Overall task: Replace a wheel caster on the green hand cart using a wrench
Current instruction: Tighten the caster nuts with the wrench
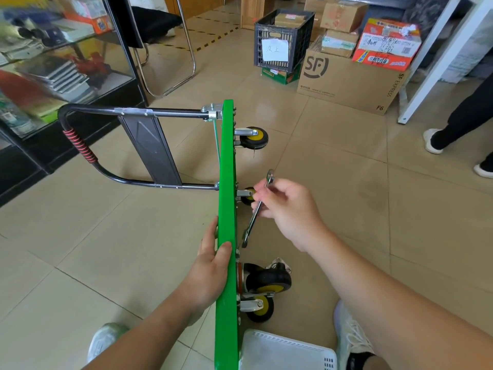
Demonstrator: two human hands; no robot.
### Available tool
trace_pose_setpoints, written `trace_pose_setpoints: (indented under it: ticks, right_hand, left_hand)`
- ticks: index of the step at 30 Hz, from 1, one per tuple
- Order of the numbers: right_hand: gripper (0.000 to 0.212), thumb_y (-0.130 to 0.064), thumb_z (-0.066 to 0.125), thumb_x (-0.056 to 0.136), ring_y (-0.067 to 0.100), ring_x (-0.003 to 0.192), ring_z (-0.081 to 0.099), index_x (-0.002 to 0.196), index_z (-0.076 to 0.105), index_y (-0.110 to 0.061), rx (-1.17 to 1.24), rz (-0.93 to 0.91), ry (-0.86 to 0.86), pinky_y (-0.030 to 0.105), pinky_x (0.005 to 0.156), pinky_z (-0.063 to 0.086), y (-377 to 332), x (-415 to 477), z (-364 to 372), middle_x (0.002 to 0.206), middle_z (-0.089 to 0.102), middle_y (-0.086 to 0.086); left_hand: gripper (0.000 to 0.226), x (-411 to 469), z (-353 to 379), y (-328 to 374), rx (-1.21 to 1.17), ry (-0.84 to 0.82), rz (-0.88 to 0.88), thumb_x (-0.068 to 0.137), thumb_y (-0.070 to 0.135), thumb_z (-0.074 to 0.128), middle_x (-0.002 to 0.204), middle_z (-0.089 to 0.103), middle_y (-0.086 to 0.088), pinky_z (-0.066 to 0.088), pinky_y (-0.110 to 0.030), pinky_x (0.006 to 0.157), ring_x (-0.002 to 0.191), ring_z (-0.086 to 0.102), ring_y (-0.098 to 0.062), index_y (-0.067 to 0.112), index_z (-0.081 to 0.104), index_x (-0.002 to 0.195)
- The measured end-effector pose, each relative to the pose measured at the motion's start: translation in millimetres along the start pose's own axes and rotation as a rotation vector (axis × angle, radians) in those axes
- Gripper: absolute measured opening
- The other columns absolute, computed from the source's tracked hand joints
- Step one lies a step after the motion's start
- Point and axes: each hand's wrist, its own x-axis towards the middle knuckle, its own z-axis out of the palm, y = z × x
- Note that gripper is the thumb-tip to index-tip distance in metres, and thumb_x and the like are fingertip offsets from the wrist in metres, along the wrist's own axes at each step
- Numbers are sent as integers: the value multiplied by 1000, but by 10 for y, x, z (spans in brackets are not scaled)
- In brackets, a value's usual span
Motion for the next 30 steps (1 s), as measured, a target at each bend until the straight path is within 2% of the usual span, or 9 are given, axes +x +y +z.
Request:
trace_pose_setpoints:
  ticks: [3, 6, 9, 12, 17, 21, 25, 27, 30]
  right_hand:
    - [24, -9, 65, 95, 11, 93, 74, 91, 70, -31, -48, -154, -17, 31, 84, 60, 4, -369, -19, 90, 77, -10]
    - [33, 0, 68, 91, 10, 95, 74, 94, 72, -32, -13, -263, 0, 22, 85, 57, 124, -604, 57, 93, 77, -8]
    - [26, 4, 68, 89, 9, 96, 73, 101, 73, -19, -37, -409, 51, 19, 85, 56, 286, -690, 125, 101, 74, 0]
    - [18, 4, 66, 87, 7, 99, 71, 103, 74, -2, -89, -521, 78, 21, 86, 57, 403, -702, 165, 103, 73, 8]
    - [17, 6, 67, 86, 8, 99, 70, 100, 75, 0, -191, -601, 84, 23, 86, 57, 532, -626, 233, 101, 73, 8]
    - [14, 1, 67, 90, 10, 97, 71, 99, 75, -6, -170, -521, 39, 26, 87, 58, 408, -471, 249, 100, 74, 4]
    - [20, -11, 64, 96, 8, 89, 74, 92, 70, -29, -129, -129, -23, 33, 88, 59, 228, -120, 268, 92, 75, -5]
    - [16, -15, 60, 100, 10, 81, 74, 91, 69, -26, -75, 64, -2, 31, 80, 61, 215, 104, 255, 91, 74, -2]
    - [11, -14, 58, 102, 17, 78, 74, 100, 68, -10, -7, 282, -11, 28, 69, 61, 285, 377, 225, 92, 70, 7]
  left_hand:
    - [53, -10, 5, 47, 3, -5, -3, 106, 47, 34, 149, 44, 6, 57, -55, 93, 105, 67, -28, 71, 9, 145]
    - [54, -40, 15, 92, -11, 3, -2, 104, 48, 36, 145, 47, 4, 58, -56, 91, 104, 67, -30, 70, 11, 146]
    - [60, -55, 21, 107, -4, 16, -9, 89, 57, 37, 146, 47, 1, 57, -56, 93, 105, 66, -27, 74, 14, 143]
    - [60, -46, 26, 100, -19, 20, -9, 89, 56, 38, 144, 50, -1, 58, -55, 91, 103, 67, -27, 73, 16, 142]
    - [60, -27, 17, 85, -26, 37, -5, 87, 61, 40, 144, 51, -5, 55, -57, 95, 109, 66, -28, 75, 18, 141]
    - [59, -22, 17, 64, -11, 31, -2, 87, 59, 38, 143, 51, -7, 58, -53, 91, 104, 67, -27, 77, 17, 139]
    - [61, -16, 11, 33, -30, 5, -1, 88, 57, 37, 145, 49, 2, 57, -56, 92, 104, 68, -27, 72, 14, 144]
    - [63, -9, 4, 33, -27, -9, -4, 89, 58, 36, 144, 48, 5, 57, -55, 92, 104, 68, -26, 71, 12, 145]
    - [58, -13, 0, 30, -25, -21, 6, 98, 54, 36, 145, 46, 7, 57, -52, 93, 106, 67, -25, 69, 9, 147]
